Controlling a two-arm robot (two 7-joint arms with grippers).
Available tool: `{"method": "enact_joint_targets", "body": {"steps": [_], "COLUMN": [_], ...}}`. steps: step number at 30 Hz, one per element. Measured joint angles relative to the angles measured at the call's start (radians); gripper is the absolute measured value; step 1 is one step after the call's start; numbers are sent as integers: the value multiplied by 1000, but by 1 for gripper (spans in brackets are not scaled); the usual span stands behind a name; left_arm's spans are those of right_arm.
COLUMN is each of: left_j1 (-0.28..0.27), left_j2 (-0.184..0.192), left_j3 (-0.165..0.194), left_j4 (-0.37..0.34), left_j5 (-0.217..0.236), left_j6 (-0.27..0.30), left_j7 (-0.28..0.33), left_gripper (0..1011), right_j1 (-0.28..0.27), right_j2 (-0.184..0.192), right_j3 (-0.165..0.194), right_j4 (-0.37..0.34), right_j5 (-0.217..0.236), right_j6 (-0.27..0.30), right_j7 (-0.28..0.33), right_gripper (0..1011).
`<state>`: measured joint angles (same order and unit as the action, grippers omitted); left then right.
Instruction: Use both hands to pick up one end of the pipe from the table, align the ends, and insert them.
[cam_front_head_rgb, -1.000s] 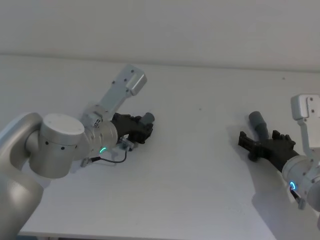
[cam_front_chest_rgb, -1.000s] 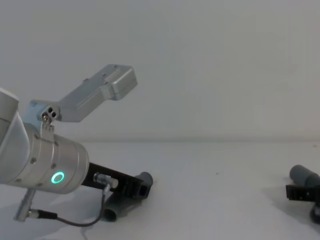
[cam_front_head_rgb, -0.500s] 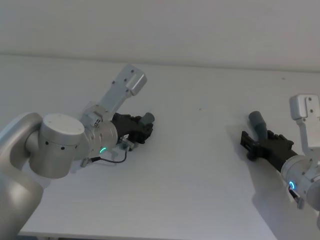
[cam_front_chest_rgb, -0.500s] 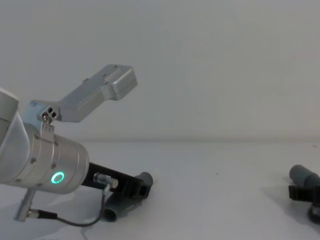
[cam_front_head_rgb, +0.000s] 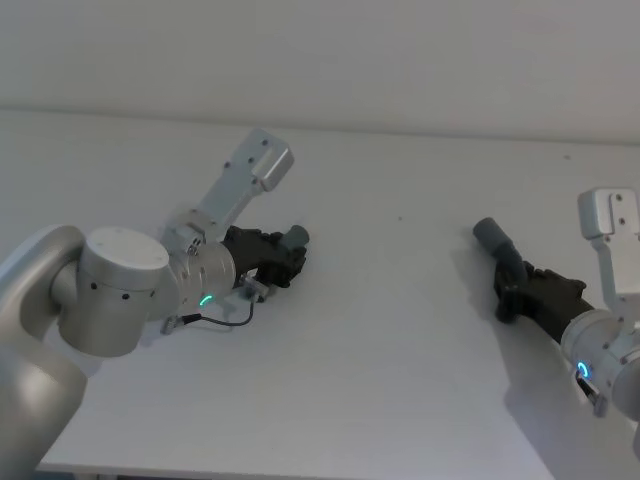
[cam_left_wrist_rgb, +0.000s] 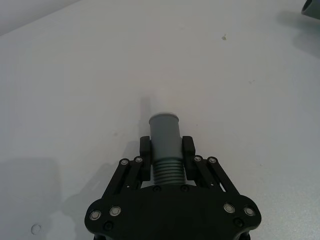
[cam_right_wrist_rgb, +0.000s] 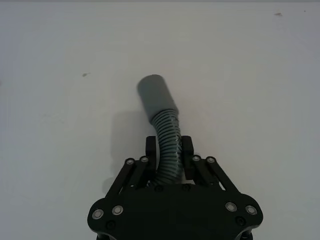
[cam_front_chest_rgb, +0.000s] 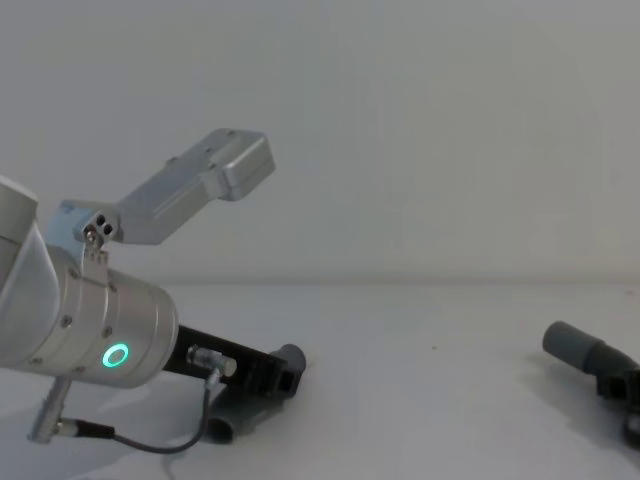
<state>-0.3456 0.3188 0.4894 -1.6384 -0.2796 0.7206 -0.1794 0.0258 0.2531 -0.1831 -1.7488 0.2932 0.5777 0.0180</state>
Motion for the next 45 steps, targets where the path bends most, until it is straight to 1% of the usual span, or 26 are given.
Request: {"method": "enact_joint_targets", "body": {"steps": [3,7,17,25,29,32,34,39,43,44,45], "left_j1": [0,0,-2,-7,-9,-13,-15,-26,-37,-42,-44], "left_j2": [0,0,0,3,8,16,20,45,74,85,92], "left_j3": [0,0,0,1,-1,-3,-4,-4,0,2,3], "left_j4": [0,0,0,-13,-30,-46,-53,-75,-91,-97,-99], "left_j5": [0,0,3,17,25,31,33,37,40,41,41], "left_j6": [0,0,1,-8,-23,-36,-42,-67,-85,-93,-96], "left_j7": [0,0,-1,-3,-3,-6,-11,-48,-87,-104,-113], "left_gripper": [360,360,360,360,360,360,360,360,360,360,360], "right_j1": [0,0,-1,-4,-6,-8,-8,-11,-13,-14,-14], "right_j2": [0,0,1,18,33,54,63,99,132,138,150], "right_j3": [0,0,0,-1,1,4,6,9,9,10,10], "right_j4": [0,0,1,-10,-22,-36,-41,-57,-67,-69,-71], "right_j5": [0,0,-5,-19,-25,-29,-29,-29,-25,-24,-21], "right_j6": [0,0,-7,-66,-102,-140,-153,-200,-231,-236,-248], "right_j7": [0,1,7,32,54,85,99,156,202,211,229], "right_gripper": [226,190,186,182,179,178,178,177,177,177,177]}}
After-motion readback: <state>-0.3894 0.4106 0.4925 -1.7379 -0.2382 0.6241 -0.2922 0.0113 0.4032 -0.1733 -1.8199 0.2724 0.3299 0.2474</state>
